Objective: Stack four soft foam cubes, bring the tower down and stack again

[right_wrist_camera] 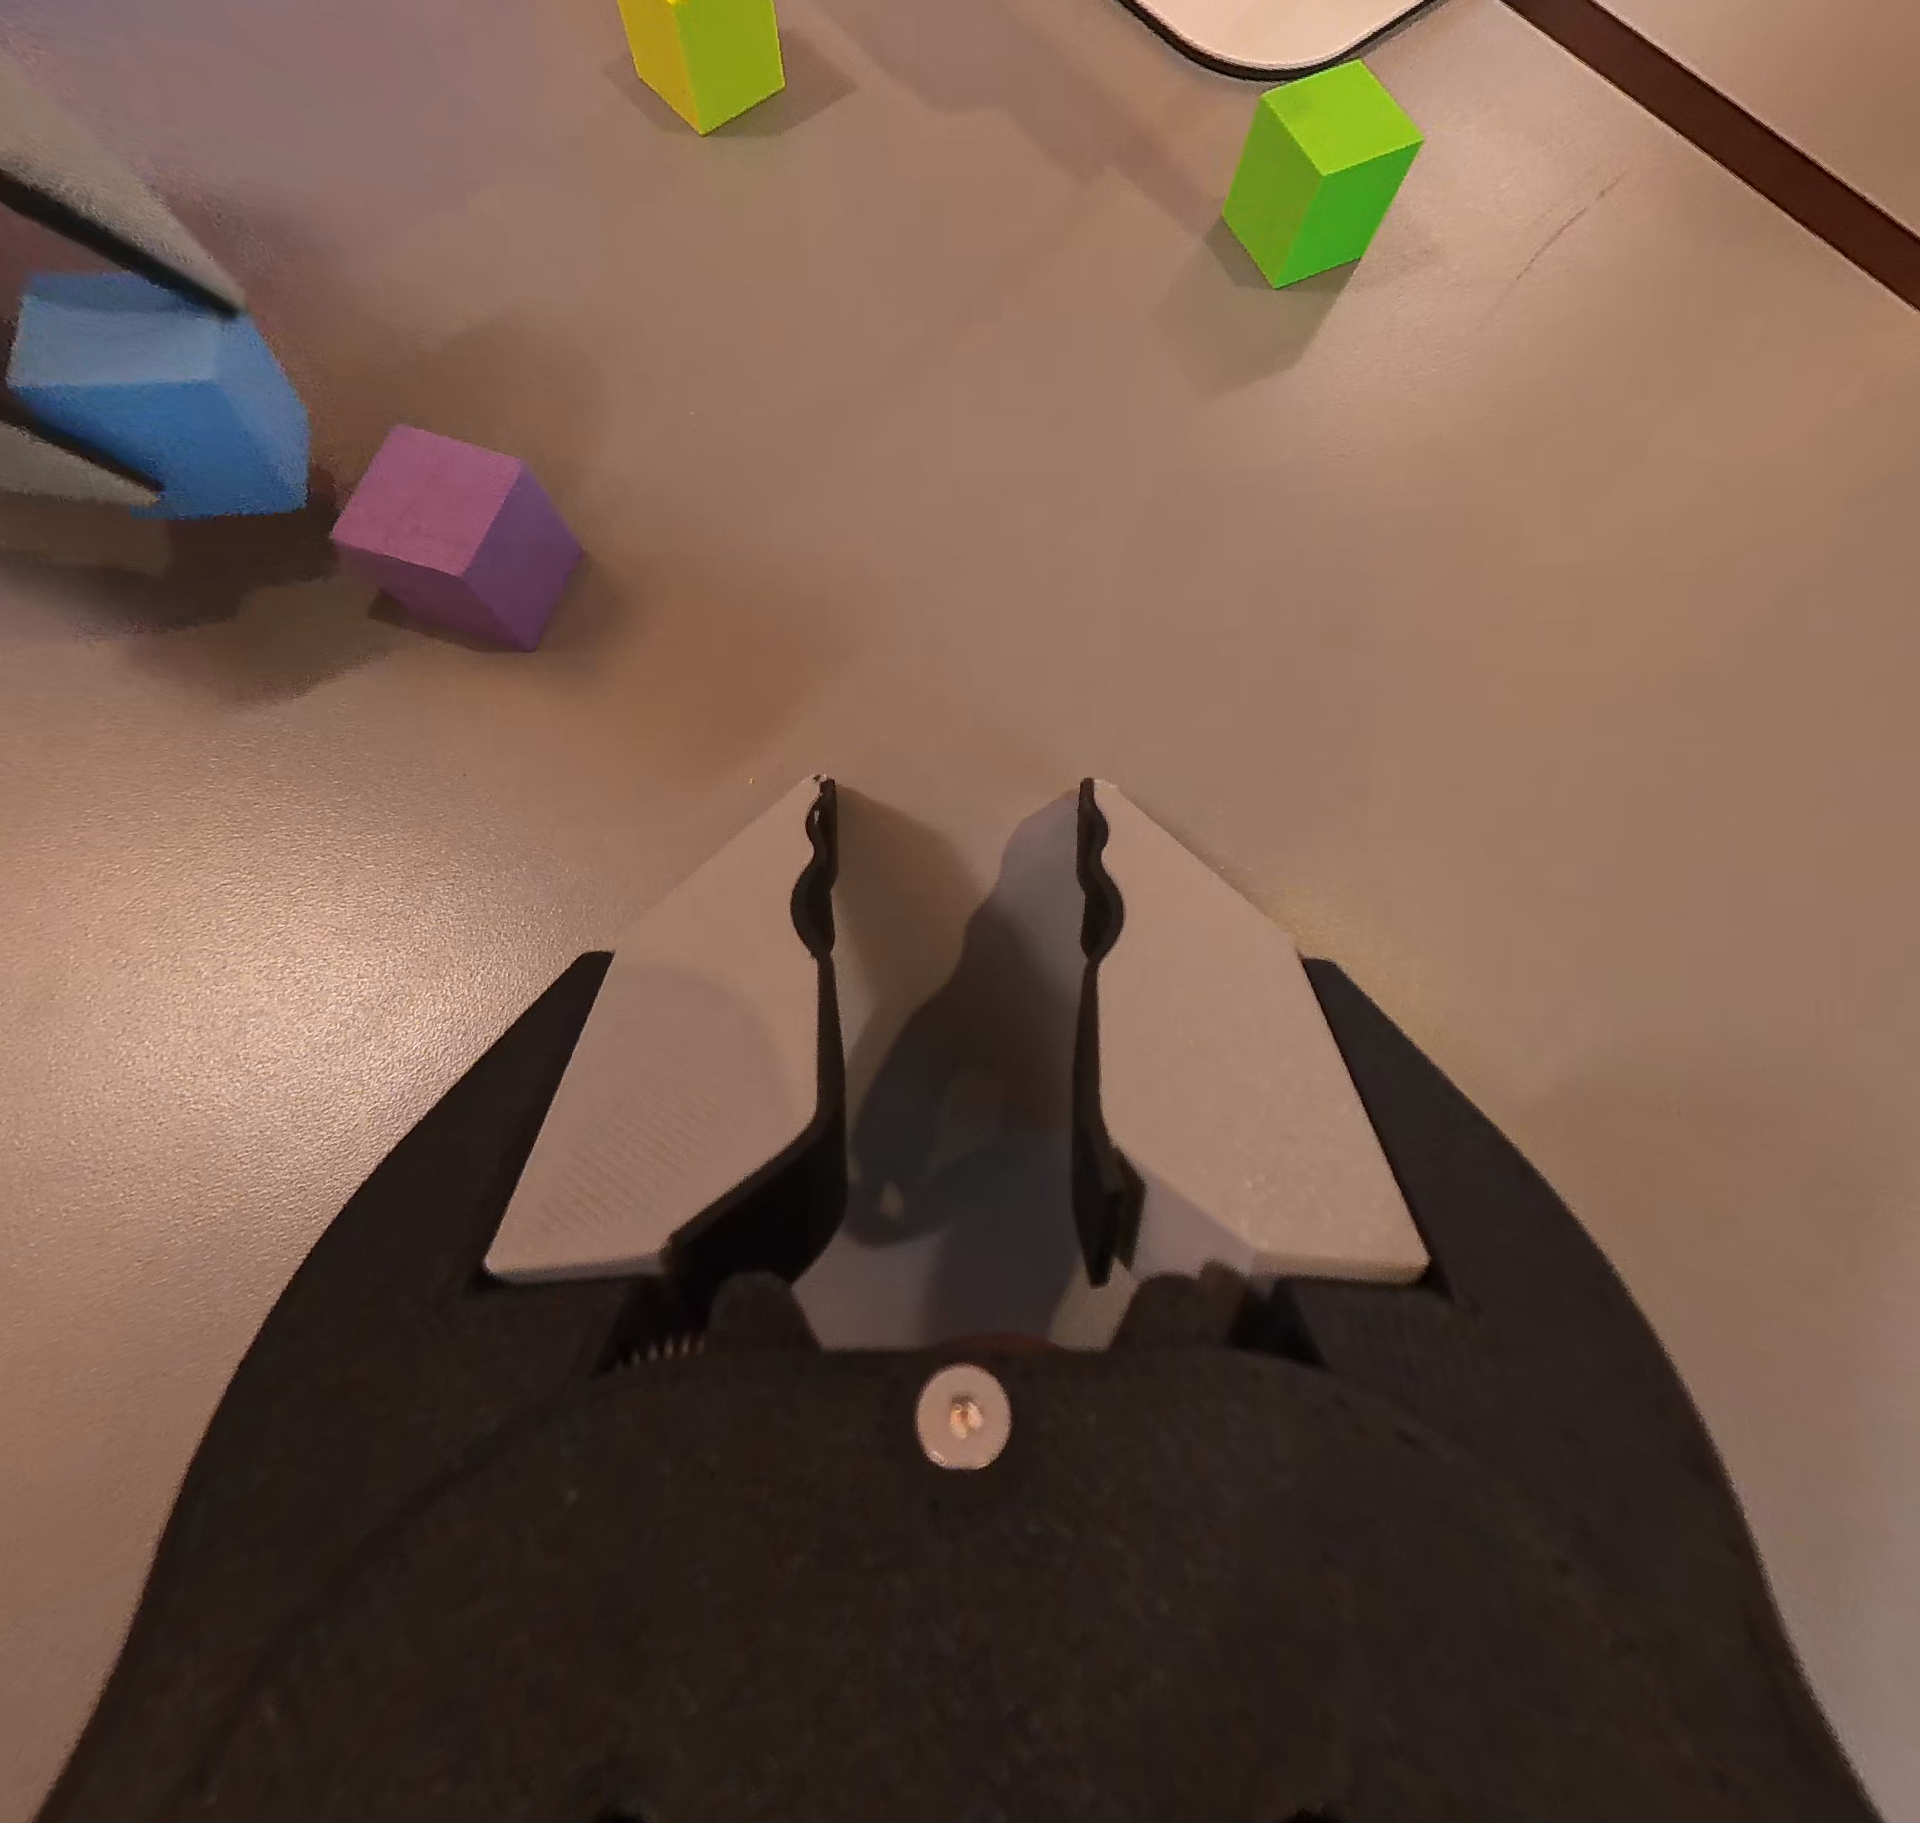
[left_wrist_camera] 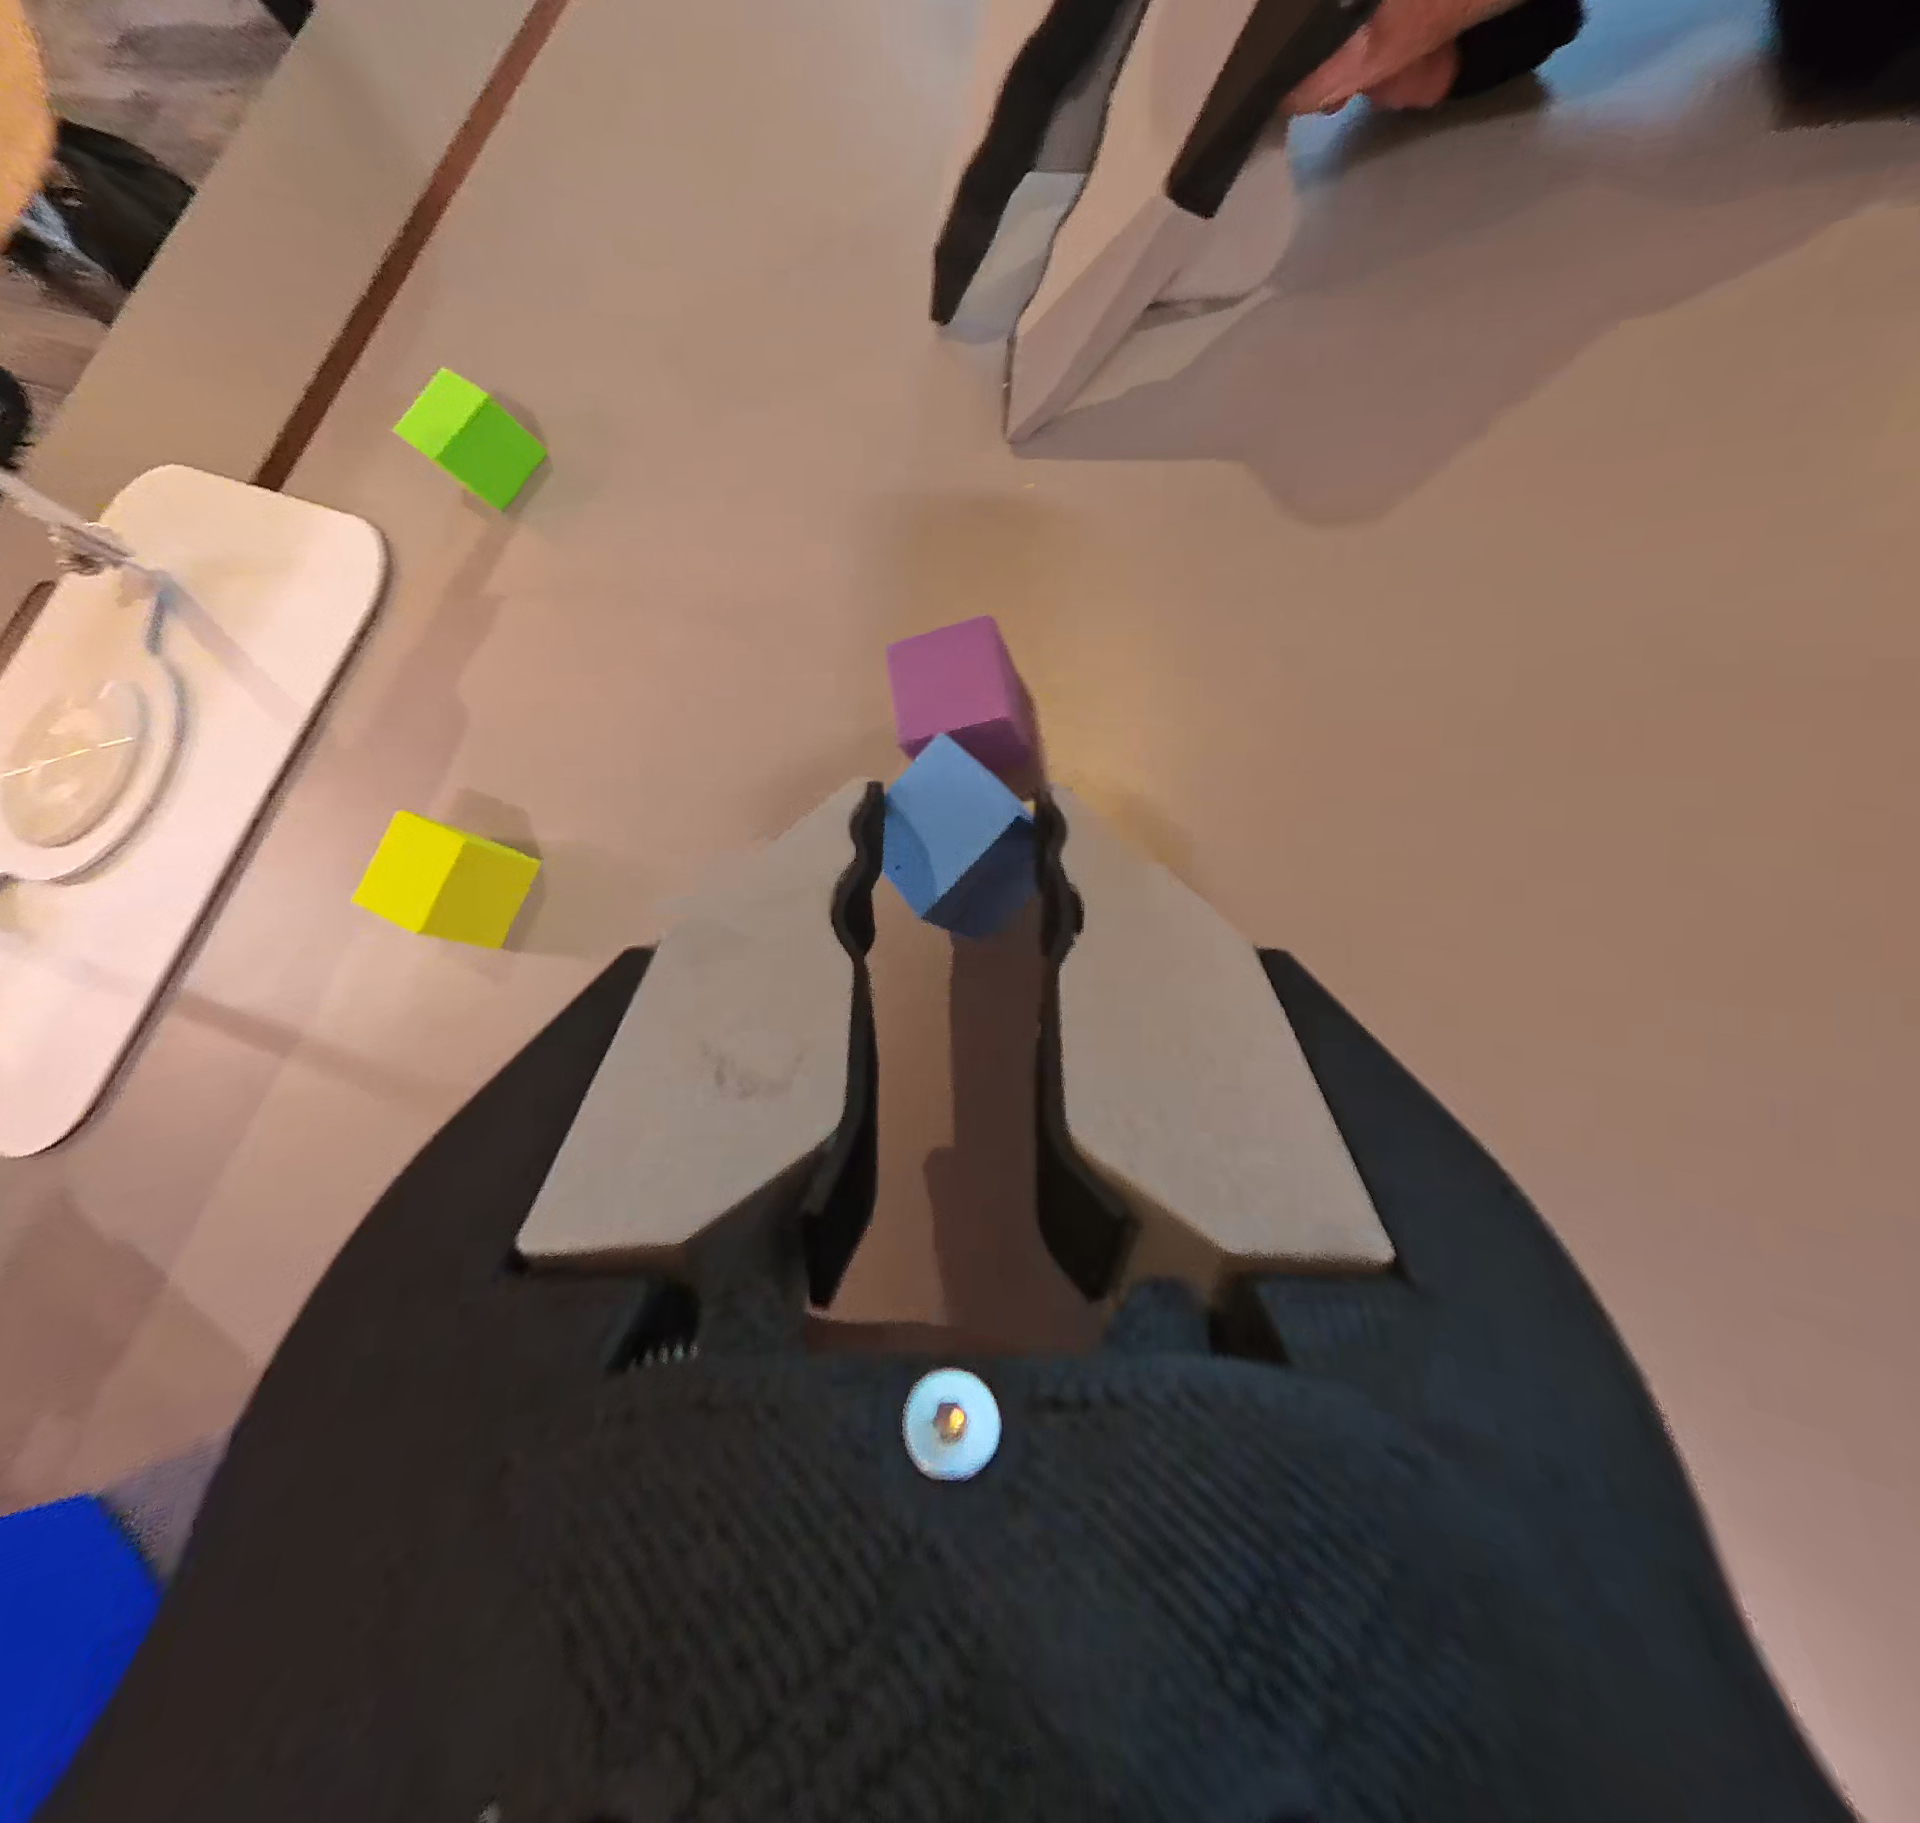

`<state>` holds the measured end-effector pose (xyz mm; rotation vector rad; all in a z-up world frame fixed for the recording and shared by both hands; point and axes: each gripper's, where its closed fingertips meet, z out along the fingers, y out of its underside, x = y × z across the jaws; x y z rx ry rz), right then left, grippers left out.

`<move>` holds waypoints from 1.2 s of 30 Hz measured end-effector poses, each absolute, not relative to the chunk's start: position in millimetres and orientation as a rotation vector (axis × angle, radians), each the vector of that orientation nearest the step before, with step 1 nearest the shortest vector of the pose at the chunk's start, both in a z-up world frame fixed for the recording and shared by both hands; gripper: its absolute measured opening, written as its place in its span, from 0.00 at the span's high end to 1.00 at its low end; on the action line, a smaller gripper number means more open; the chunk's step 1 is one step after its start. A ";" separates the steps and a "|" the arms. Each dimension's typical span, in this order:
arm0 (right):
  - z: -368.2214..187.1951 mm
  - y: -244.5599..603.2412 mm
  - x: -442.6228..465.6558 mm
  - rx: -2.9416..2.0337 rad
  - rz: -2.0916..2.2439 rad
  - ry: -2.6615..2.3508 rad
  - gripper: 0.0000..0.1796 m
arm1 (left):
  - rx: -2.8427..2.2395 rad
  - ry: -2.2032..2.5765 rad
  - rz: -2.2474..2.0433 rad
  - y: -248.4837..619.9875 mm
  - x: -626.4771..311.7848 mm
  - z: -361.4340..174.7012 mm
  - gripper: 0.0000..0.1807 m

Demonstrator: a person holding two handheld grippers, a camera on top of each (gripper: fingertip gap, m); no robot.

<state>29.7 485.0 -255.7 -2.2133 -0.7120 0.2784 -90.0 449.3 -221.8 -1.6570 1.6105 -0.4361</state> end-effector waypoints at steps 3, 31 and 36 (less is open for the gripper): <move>-255.7 485.0 29.6 -2.213 0.279 -0.712 0.76 | -1.637 1.640 -0.471 438.1 -82.9 -221.3 0.85; -255.7 484.3 29.3 -2.209 0.274 -0.718 0.76 | -1.688 1.479 -0.500 439.9 -66.0 -212.8 1.00; -255.7 484.2 29.3 -2.209 0.273 -0.719 0.76 | -1.681 1.610 -0.359 435.3 -72.0 -231.4 1.00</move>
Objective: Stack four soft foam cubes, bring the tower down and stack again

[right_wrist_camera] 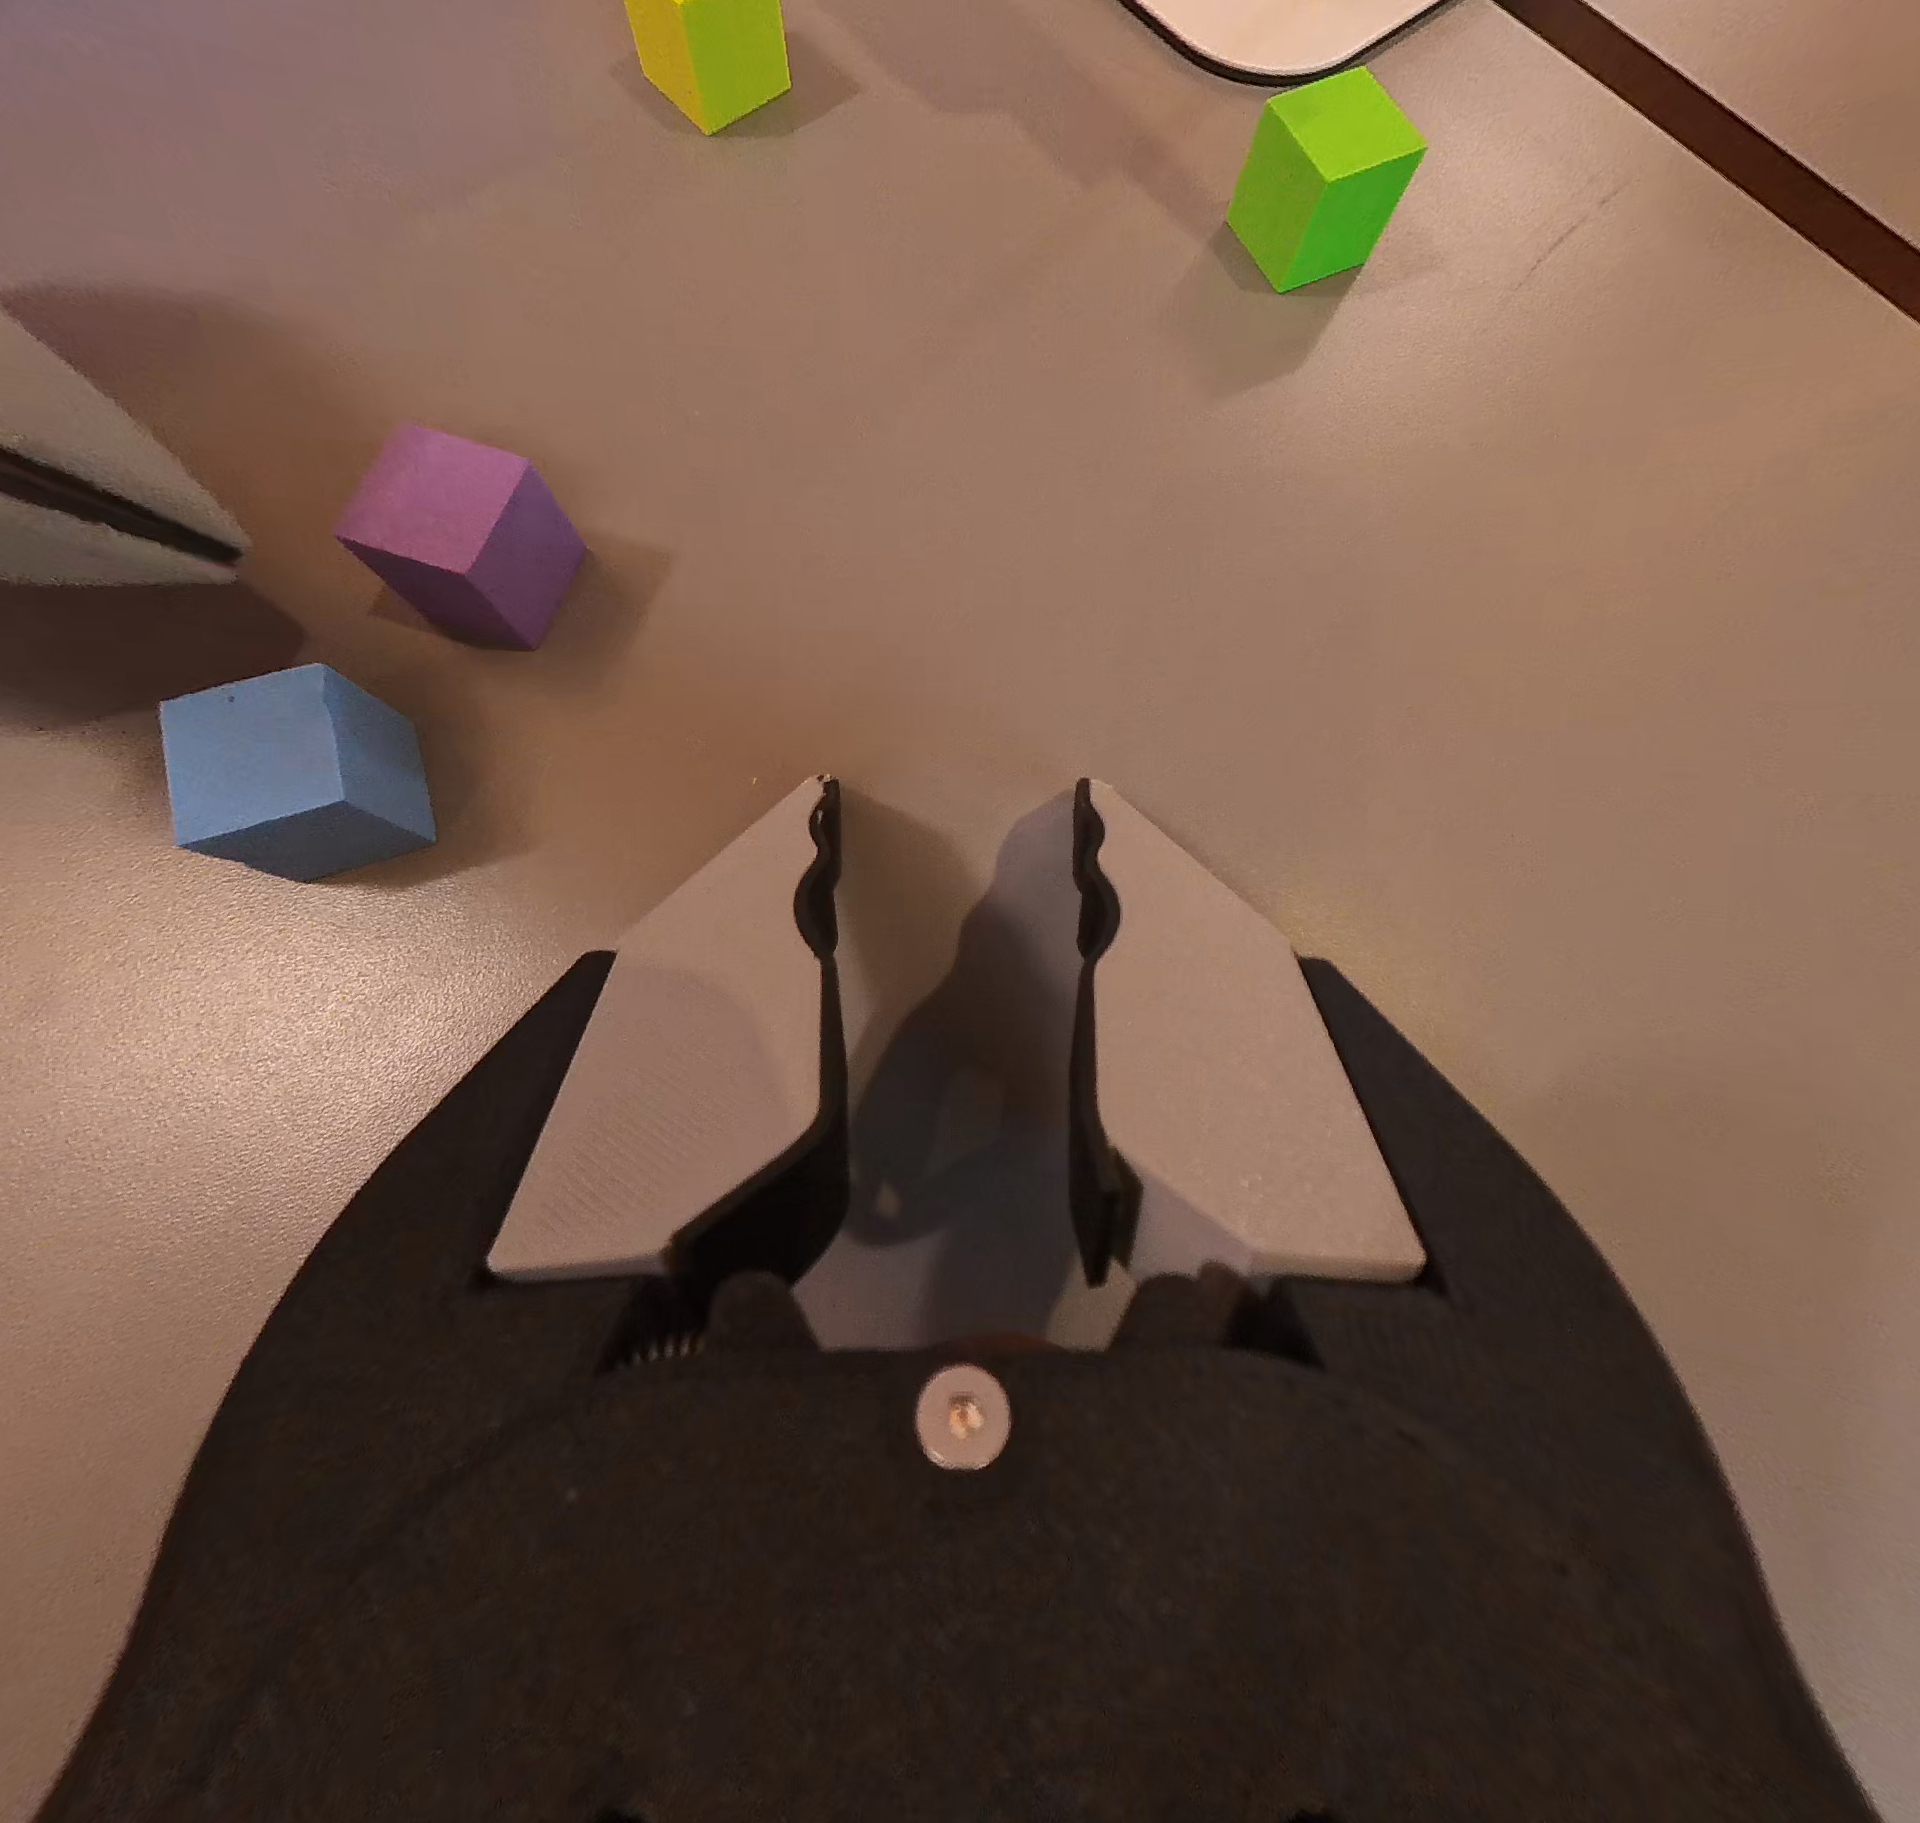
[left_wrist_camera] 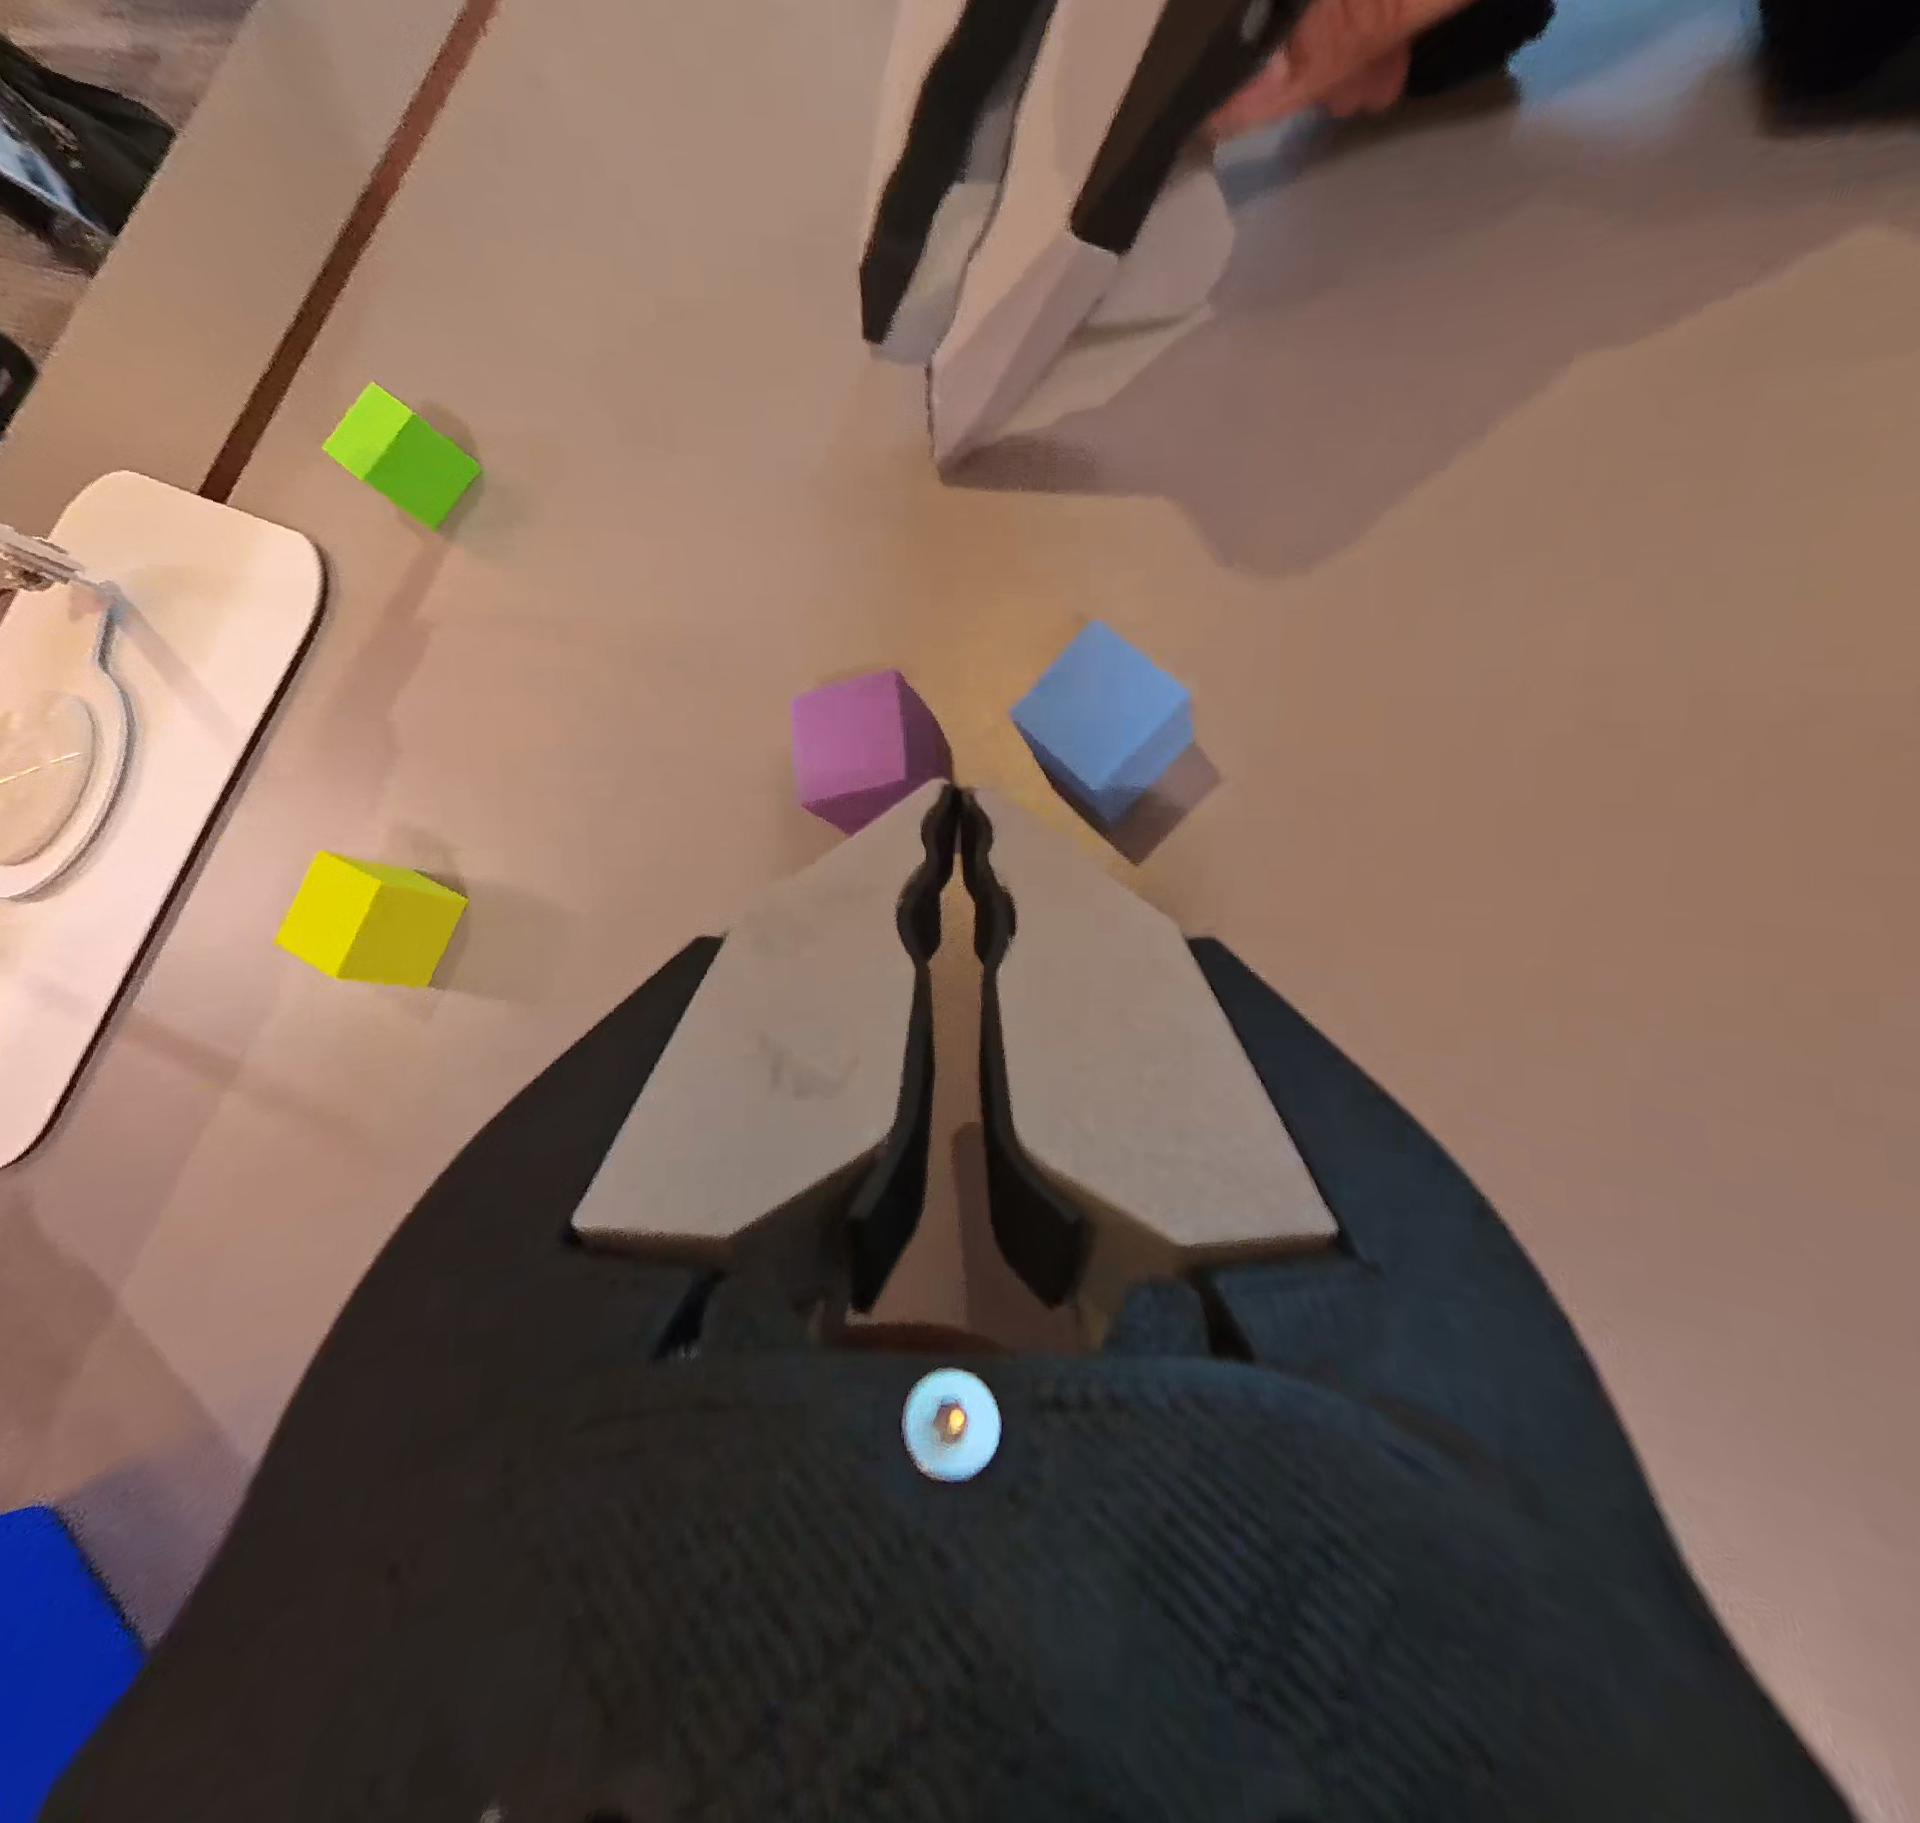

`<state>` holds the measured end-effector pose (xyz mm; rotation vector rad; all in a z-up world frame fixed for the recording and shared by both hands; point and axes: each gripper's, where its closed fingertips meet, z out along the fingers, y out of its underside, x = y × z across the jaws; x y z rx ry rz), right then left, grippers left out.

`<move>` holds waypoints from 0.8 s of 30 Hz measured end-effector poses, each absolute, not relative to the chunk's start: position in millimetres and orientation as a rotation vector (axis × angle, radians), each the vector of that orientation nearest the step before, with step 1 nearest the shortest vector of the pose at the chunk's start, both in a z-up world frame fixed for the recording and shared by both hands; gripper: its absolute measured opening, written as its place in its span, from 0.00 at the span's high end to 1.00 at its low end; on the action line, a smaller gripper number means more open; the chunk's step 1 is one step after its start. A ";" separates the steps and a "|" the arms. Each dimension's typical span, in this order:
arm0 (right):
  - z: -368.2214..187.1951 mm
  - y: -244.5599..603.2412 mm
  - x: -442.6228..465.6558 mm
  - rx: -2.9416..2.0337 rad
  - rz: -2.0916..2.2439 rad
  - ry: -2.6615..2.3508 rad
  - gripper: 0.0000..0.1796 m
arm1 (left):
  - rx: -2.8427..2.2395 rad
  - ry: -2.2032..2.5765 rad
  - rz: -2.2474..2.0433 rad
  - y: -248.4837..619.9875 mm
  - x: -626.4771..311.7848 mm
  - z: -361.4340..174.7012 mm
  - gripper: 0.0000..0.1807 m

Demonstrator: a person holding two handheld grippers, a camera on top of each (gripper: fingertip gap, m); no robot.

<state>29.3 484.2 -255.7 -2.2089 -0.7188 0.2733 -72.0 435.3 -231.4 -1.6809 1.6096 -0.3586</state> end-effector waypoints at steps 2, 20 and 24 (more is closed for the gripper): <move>-255.8 484.3 29.3 -2.210 0.275 -0.718 0.76 | -1.685 1.652 -0.353 429.8 -68.8 -240.3 1.00; -255.8 483.9 29.1 -2.211 0.280 -0.718 0.77 | -1.670 1.576 -0.354 435.0 -51.5 -248.4 1.00; -255.8 484.0 29.3 -2.211 0.279 -0.718 0.77 | -1.642 1.567 -0.273 441.2 -50.2 -250.1 1.00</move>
